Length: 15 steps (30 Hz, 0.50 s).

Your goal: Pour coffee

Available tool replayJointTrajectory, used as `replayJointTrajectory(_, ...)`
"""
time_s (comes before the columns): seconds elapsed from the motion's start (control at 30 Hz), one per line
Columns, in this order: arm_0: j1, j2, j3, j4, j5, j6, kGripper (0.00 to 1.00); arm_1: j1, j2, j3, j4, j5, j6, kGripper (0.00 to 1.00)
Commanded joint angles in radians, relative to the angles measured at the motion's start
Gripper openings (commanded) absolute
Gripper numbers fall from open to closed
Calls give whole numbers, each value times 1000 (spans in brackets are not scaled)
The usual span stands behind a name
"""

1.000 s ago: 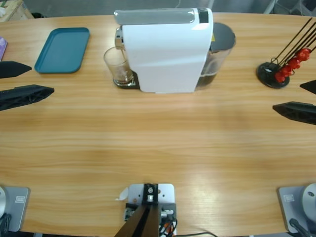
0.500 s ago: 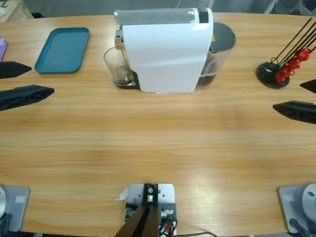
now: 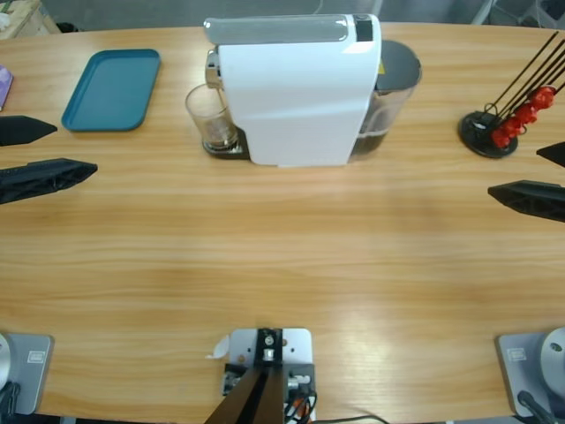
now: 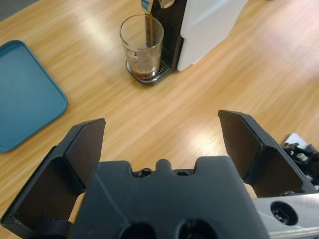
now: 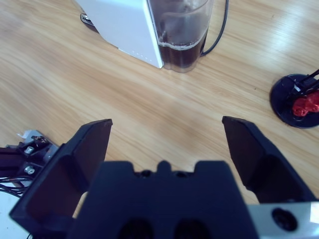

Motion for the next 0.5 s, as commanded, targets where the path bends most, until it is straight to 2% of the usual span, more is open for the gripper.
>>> replayJointTrajectory(0.03, -8, 19, -11, 10, -18, 9, 996, -10, 1, -10, 11, -5, 12, 1000)
replayJointTrajectory(0.5, -8, 29, -18, 5, -18, 10, 996, -10, 1, -6, 7, -5, 30, 1000)
